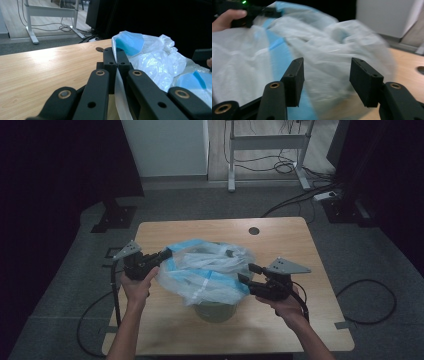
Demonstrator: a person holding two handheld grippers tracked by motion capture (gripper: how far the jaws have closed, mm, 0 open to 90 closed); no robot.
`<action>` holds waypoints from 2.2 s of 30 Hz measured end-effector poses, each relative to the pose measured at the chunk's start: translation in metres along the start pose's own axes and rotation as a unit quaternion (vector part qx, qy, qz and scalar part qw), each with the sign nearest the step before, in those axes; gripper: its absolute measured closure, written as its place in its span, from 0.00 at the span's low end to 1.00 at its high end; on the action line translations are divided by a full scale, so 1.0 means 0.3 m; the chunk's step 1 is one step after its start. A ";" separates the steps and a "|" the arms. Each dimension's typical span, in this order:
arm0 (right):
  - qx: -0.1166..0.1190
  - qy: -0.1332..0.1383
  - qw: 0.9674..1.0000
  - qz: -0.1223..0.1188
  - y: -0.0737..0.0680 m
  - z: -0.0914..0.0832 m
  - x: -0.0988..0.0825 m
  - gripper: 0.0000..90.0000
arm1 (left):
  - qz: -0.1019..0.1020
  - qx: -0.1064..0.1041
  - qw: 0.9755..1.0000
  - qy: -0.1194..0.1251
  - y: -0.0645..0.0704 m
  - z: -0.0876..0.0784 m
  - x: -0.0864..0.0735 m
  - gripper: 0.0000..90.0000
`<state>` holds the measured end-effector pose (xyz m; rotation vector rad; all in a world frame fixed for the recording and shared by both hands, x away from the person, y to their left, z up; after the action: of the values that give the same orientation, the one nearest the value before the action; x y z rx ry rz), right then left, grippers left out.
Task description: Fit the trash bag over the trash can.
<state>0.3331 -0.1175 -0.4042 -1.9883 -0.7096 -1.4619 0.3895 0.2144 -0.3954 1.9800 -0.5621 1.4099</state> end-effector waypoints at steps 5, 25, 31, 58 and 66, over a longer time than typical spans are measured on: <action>0.048 -0.024 0.999 0.007 -0.058 0.028 -0.015 0.49 | 0.000 -0.001 1.000 0.002 0.004 -0.007 0.007 0.99; 0.114 0.000 0.992 -0.059 -0.193 -0.068 -0.073 0.92 | 0.003 0.000 1.000 0.006 0.021 -0.034 -0.002 0.99; 0.122 0.026 0.988 -0.094 -0.250 -0.100 -0.116 0.98 | 0.005 0.000 1.000 0.005 0.026 -0.056 -0.014 0.99; 0.096 -0.027 0.990 -0.099 -0.264 -0.010 -0.322 0.74 | -0.012 -0.007 0.999 -0.038 0.005 -0.079 -0.112 0.98; 0.120 0.017 0.987 -0.102 -0.358 -0.033 -0.238 0.58 | -0.006 -0.011 0.999 -0.030 0.023 -0.078 -0.099 0.98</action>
<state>0.2323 -0.0555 -0.4563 -1.7441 -1.0485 -1.4440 0.3592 0.2254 -0.4163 2.0104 -0.5890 1.3339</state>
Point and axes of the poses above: each handheld gripper's, and its own axes: z roughly forward along the jaws, x roughly out of its top, y roughly to its right, the point moved 5 cm from there along z, roughly forward along the jaws, and after that the axes turned 4 degrees about y, right-handed, at the moved point
